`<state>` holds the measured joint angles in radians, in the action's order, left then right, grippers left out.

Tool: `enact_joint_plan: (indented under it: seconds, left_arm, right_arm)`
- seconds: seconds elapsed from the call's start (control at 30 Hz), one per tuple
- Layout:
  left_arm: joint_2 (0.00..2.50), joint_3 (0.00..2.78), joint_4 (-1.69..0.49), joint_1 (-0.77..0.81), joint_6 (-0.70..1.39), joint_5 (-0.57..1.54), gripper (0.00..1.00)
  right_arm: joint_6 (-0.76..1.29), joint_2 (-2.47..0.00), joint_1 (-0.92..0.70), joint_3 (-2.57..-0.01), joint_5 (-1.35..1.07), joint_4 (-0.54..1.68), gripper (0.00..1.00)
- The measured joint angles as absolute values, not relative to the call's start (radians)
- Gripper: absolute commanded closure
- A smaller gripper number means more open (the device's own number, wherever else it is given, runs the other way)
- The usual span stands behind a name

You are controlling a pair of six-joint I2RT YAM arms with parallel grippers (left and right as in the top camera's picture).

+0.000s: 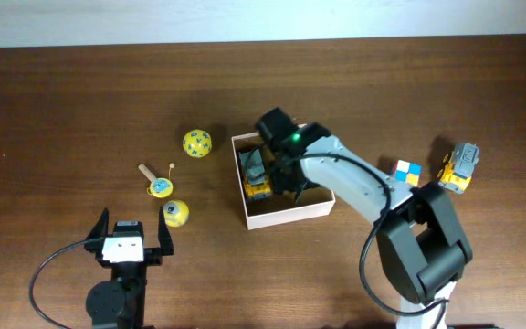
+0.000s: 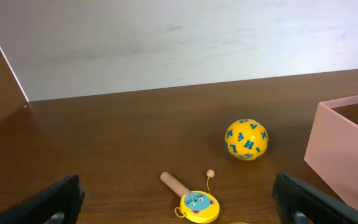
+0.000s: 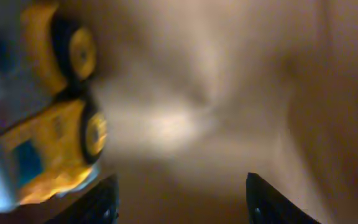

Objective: Pack container

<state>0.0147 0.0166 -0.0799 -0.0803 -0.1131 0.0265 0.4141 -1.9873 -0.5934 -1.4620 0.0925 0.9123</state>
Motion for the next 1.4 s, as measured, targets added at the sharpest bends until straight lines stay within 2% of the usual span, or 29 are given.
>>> enact_joint_plan:
  seconds: [0.33, 1.4]
  left_arm:
    - [0.015, 0.017, -0.08, -0.08, -0.113, 0.027, 0.01]
    - [0.015, 0.017, -0.08, -0.08, -0.113, 0.027, 0.01]
  right_arm:
    - [0.408, -1.988, -0.695, -1.462, 0.059, 0.917, 0.39]
    - [0.548, -1.989, -0.698, -1.462, 0.017, 0.723, 0.39]
